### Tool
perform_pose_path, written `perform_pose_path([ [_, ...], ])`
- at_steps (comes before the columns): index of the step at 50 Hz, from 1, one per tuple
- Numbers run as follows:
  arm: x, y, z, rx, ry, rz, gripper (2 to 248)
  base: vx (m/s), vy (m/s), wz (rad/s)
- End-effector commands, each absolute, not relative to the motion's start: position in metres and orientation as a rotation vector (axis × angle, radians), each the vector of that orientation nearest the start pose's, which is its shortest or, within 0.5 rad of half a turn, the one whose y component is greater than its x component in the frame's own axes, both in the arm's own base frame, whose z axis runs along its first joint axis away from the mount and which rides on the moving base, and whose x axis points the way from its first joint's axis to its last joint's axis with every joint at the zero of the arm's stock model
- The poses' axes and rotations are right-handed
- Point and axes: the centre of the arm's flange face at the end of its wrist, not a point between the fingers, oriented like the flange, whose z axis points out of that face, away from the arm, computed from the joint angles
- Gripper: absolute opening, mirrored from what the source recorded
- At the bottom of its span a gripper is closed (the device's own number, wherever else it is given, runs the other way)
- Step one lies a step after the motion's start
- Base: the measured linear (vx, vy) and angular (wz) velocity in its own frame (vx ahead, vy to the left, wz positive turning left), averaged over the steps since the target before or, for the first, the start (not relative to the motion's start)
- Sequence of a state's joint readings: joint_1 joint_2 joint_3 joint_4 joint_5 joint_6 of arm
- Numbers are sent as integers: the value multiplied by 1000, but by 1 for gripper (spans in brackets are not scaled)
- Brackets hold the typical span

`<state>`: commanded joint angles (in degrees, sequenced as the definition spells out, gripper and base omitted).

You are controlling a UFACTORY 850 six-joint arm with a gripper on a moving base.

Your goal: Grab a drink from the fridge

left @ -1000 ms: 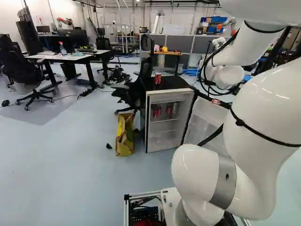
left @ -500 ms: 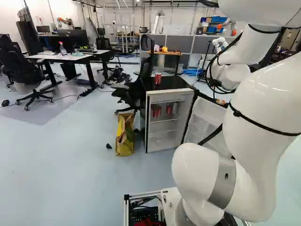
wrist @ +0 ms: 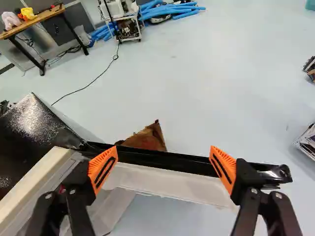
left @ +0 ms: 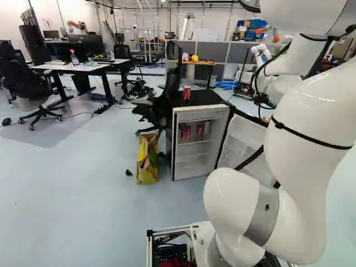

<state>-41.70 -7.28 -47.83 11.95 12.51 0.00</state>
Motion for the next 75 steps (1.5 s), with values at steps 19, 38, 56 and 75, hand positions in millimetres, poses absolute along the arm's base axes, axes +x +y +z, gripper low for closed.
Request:
perform_pose_path([
  [19, 393, -376, 465, -2742, 1462, -1388, 247, 0, 0, 0],
  [38, 414, -408, 459, -2744, 1485, -1323, 247, 0, 0, 0],
  [56, 435, -436, 453, -2746, 1497, -1258, 247, 0, 0, 0],
  [75, 455, -464, 444, -2749, 1504, -1170, 247, 0, 0, 0],
])
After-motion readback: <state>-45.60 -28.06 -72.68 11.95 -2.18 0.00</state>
